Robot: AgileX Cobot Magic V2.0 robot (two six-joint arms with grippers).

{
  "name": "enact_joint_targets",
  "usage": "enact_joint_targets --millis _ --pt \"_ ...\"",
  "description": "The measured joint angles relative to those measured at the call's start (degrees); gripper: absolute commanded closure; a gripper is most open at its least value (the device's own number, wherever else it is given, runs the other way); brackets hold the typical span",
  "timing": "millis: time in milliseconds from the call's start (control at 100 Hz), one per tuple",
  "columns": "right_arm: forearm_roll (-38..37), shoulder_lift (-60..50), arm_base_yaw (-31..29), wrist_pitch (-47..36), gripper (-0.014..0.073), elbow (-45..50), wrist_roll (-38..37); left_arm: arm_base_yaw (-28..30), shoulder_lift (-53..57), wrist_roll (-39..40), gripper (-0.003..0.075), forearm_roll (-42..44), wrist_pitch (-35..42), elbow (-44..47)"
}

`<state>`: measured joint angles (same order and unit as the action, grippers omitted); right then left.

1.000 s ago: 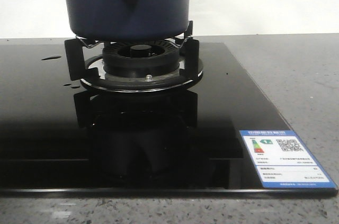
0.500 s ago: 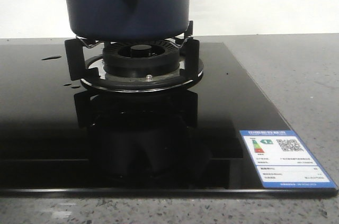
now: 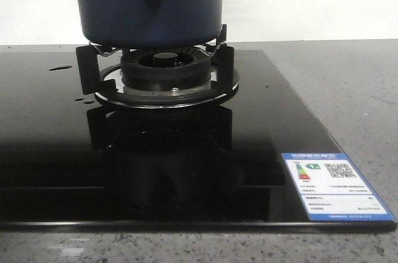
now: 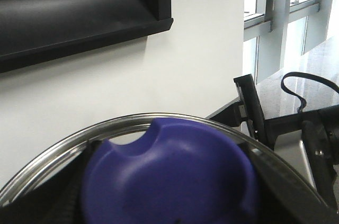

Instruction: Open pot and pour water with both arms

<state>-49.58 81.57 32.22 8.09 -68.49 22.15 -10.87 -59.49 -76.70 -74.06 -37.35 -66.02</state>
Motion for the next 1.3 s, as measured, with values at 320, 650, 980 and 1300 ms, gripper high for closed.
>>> enact_joint_targets --millis 320,650,980,1300 --pt "-8.63 0.1 0.0 -2.35 0.0382 0.0 0.0 0.0 0.0 0.0 0.0404 0.0 0.0 0.0" --pt "-23.32 0.1 0.0 -4.76 0.0382 0.0 0.0 0.0 0.0 0.0 0.0404 0.0 -0.11 0.0" --pt "-37.94 0.1 0.0 -6.46 0.0382 0.0 0.0 0.0 0.0 0.0 0.0404 0.0 -0.21 0.0" --pt "-52.65 0.1 0.0 -5.33 0.0382 0.0 0.0 0.0 0.0 0.04 0.0404 0.0 -0.21 0.0"
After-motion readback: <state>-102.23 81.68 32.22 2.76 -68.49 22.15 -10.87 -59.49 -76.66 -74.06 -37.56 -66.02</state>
